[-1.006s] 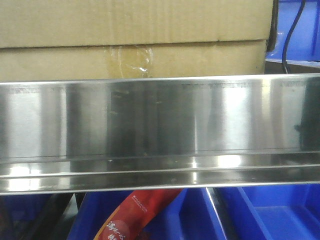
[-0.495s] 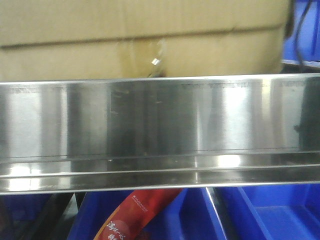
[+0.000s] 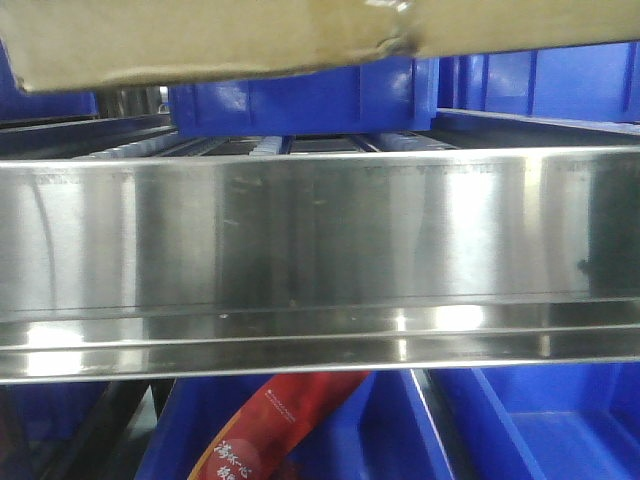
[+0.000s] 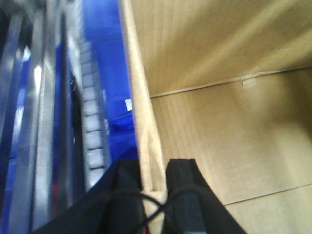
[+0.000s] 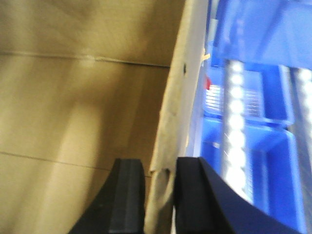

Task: Grab carton from right shelf to conveyor
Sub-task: 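Lift the carton with both grippers and pull it off the shelf, then hold the carton with both grippers while the base drives to the conveyor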

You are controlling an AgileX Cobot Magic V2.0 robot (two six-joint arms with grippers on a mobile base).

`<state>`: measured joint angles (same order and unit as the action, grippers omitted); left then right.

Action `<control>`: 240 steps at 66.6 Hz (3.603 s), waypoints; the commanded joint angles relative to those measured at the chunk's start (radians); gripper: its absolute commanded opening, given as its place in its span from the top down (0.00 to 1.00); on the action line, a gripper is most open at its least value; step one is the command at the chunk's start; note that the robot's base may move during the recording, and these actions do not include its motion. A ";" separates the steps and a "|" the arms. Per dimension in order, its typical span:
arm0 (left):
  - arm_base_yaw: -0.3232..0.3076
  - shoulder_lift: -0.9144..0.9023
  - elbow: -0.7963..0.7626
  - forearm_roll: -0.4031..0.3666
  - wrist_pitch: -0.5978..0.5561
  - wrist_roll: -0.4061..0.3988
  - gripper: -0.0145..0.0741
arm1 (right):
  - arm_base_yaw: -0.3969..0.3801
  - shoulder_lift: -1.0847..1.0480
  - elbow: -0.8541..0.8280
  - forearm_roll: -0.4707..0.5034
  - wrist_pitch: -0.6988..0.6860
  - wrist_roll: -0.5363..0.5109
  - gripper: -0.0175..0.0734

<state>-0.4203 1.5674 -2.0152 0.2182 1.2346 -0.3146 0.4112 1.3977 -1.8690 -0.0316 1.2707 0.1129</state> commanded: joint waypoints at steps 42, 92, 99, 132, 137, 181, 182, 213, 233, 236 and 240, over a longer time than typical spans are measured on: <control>-0.132 -0.115 0.167 0.033 -0.013 -0.055 0.86 | -0.003 -0.216 0.266 0.018 -0.091 0.001 0.88; -0.132 -0.115 0.167 0.038 -0.025 -0.055 0.86 | -0.003 -0.216 0.266 0.018 -0.098 0.001 0.88; -0.132 -0.115 0.167 0.038 -0.037 -0.055 0.86 | -0.003 -0.216 0.266 0.018 -0.098 0.001 0.88; -0.132 -0.115 0.167 0.038 -0.037 -0.055 0.86 | -0.003 -0.216 0.266 0.018 -0.098 0.001 0.88; -0.132 -0.115 0.167 0.038 -0.037 -0.055 0.86 | -0.003 -0.216 0.266 0.018 -0.098 0.001 0.88; -0.132 -0.115 0.167 0.038 -0.037 -0.055 0.86 | -0.003 -0.216 0.266 0.018 -0.101 0.001 0.88; -0.132 -0.115 0.167 0.038 -0.037 -0.055 0.86 | -0.003 -0.216 0.266 0.018 -0.101 0.001 0.88; -0.132 -0.115 0.167 0.038 -0.037 -0.055 0.86 | -0.003 -0.216 0.266 0.018 -0.104 0.001 0.88; -0.132 -0.115 0.167 0.038 -0.037 -0.055 0.86 | -0.003 -0.216 0.266 0.018 -0.104 0.001 0.88; -0.132 -0.115 0.167 0.038 -0.037 -0.055 0.86 | -0.003 -0.216 0.266 0.018 -0.104 0.001 0.88; -0.132 -0.115 0.167 0.038 -0.037 -0.055 0.86 | -0.003 -0.216 0.266 0.018 -0.104 0.001 0.88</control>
<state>-0.5404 1.4654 -1.8451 0.2798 1.2274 -0.3764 0.4112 1.1928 -1.5970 -0.0276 1.2236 0.1257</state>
